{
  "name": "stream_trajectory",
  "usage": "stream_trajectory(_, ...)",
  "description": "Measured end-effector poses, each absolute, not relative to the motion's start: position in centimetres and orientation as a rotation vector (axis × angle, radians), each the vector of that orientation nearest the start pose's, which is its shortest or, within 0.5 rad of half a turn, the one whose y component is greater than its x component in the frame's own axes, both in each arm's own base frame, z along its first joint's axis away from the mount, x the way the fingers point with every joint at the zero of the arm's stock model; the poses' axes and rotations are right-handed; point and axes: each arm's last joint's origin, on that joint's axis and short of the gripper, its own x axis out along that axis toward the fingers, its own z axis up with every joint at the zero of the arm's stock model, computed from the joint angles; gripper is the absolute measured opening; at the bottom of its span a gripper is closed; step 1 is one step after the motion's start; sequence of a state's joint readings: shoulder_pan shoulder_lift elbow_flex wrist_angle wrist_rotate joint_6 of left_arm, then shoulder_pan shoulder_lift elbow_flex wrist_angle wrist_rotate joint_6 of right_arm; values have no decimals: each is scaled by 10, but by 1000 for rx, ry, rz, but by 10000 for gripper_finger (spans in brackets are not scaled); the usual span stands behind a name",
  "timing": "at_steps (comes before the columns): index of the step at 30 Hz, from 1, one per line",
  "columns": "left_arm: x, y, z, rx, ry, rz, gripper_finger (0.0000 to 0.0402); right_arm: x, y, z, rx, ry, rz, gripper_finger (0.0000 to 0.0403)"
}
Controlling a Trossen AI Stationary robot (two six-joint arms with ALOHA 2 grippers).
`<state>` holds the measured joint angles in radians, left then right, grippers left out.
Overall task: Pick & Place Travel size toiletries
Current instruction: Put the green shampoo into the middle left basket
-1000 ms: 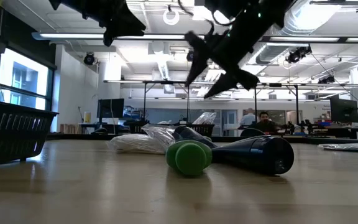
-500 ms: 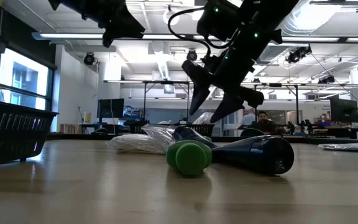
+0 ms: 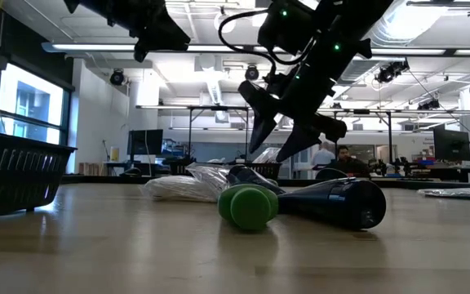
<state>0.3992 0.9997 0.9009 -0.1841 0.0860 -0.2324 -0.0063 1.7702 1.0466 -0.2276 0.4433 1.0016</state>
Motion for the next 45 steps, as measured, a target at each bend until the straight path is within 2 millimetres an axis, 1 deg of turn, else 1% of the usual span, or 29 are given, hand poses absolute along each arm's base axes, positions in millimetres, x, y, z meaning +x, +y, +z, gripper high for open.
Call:
stream_trajectory(6, 203, 83, 334, -297, 238, 345, 93, 351, -13, 169, 726, 640, -799, 265)
stream_trajectory(20, 203, 83, 334, -297, 239, 344, 93, 353, 0, 171, 714, 629, -759, 264)
stream_trajectory(23, 203, 83, 334, -297, 239, 344, 93, 353, 1, 170, 717, 634, -750, 247)
stream_trajectory(28, 203, 83, 334, -300, 240, 344, 93, 353, 2, 170, 730, 625, -760, 192)
stream_trajectory(31, 203, 83, 334, -307, 243, 342, 93, 353, 2, 170, 731, 627, -758, 167)
stream_trajectory(34, 203, 83, 334, -307, 243, 342, 93, 353, 2, 170, 731, 627, -758, 156)
stream_trajectory(38, 203, 83, 334, -307, 243, 343, 93, 354, 2, 169, 725, 629, -759, 158)
stream_trajectory(41, 203, 83, 334, -307, 243, 343, 93, 357, 1, 172, 674, 615, -721, 156)
stream_trajectory(45, 203, 83, 333, -307, 244, 343, 93, 359, -4, 173, 674, 586, -725, 124)
